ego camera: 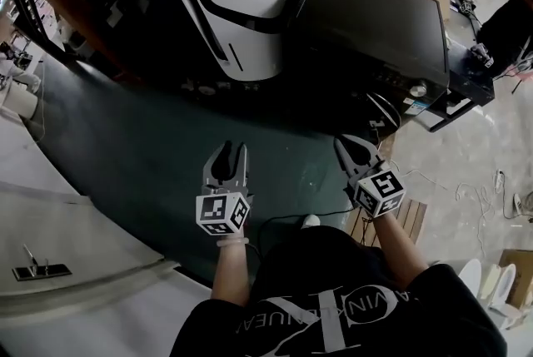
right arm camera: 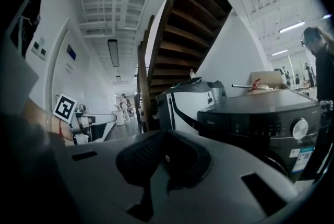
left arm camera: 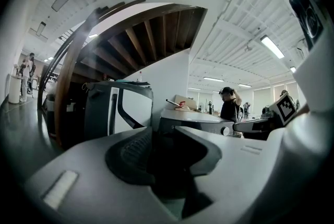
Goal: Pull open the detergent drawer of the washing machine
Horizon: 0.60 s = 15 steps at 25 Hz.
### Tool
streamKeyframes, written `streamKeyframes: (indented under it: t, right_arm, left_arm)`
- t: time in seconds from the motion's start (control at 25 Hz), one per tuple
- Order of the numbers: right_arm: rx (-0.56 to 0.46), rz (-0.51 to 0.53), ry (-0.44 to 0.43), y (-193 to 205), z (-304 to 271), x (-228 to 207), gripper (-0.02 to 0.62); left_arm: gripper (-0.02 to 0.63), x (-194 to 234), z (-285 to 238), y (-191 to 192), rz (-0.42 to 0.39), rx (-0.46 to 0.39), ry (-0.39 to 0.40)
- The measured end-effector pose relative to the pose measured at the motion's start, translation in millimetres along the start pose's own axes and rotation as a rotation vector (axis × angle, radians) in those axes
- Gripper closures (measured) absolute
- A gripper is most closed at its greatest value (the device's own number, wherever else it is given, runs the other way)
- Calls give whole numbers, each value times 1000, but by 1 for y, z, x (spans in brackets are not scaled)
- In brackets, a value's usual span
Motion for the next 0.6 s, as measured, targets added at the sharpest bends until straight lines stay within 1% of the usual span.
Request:
streamKeyframes:
  t: [0.16, 0.32, 0.6]
  right_arm:
    - [4, 5, -3, -4, -6, -12, 581]
    - [9, 32, 10, -12, -7, -22, 581]
    - [-10, -11, 71, -16, -16, -51, 581]
  left_arm:
    - [489, -10, -27, -2, 6, 1, 36]
    - [489, -23, -55, -9, 4, 6, 97]
    - [488, -42, -117, -8, 46, 34, 215]
Point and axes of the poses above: the fingertips, and each gripper's own axes: z backward along the fingers, x to its left, y out of its underside, the point moved 3 cm from there along z, backward along the fingers, and after that the axes turned 15 degrees about -z, right-handed, at the moved point
